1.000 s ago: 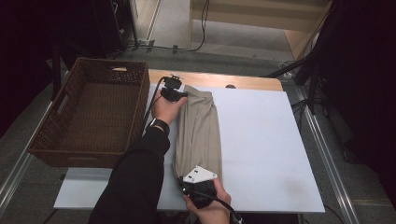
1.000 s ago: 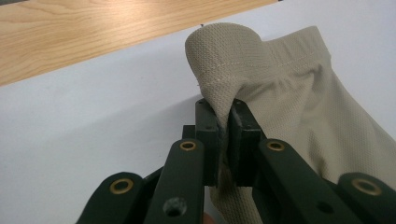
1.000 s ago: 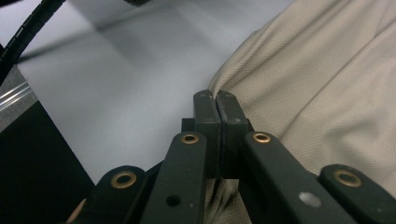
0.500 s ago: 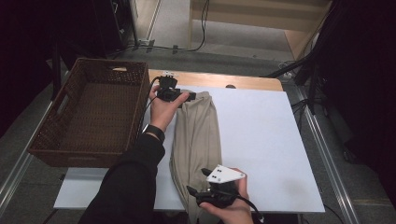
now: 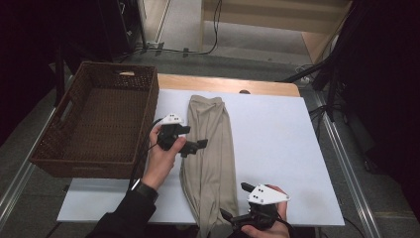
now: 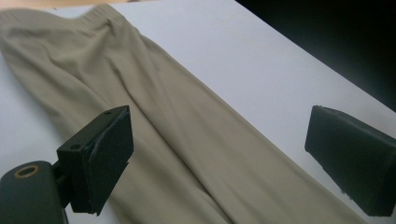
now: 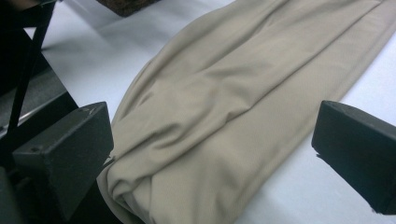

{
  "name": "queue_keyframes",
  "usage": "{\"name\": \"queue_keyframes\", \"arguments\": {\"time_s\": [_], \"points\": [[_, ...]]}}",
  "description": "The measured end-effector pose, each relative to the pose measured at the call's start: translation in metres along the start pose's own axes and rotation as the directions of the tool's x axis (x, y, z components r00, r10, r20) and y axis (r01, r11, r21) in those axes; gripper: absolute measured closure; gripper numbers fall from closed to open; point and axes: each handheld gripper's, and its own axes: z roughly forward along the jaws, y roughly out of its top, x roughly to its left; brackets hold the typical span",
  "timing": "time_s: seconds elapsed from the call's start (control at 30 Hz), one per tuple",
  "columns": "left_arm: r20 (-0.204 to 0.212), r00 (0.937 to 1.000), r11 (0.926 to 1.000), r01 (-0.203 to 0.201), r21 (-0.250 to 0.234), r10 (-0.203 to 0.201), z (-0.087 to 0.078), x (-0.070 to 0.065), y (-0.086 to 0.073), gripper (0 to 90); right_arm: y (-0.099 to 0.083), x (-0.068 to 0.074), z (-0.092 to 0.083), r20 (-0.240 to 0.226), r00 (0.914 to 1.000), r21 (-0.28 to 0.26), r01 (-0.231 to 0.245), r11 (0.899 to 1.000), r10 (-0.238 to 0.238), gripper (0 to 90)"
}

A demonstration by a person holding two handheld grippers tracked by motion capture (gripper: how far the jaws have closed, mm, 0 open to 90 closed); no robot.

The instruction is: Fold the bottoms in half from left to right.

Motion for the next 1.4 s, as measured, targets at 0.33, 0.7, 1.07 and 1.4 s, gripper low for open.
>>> {"name": "queue_keyframes", "arguments": {"time_s": [0.33,0.7,1.07,1.4], "points": [[0.049,0.9967,0.9977,-0.066,0.012,0.065,-0.036,-0.041,-0.065,0.0,0.006,-0.008,-0.001,0.002,1.0000,-0.012,0.006,1.000,-0.006,0.0],[0.043,0.9917,0.9911,-0.124,0.049,0.121,-0.046,-0.062,-0.111,0.0,0.027,-0.039,0.023,0.078,0.9967,0.002,-0.021,1.000,0.021,9.7],[-0.033,0.9950,0.9947,-0.092,0.045,0.094,-0.062,-0.064,-0.123,16.3,0.020,-0.025,0.038,0.106,0.9941,0.066,-0.031,0.997,0.023,43.1],[-0.003,0.9977,0.9908,-0.068,0.118,0.068,-0.061,-0.078,-0.135,61.7,-0.009,0.011,0.015,-0.013,0.9999,0.100,-0.006,0.995,0.007,64.5]]}}
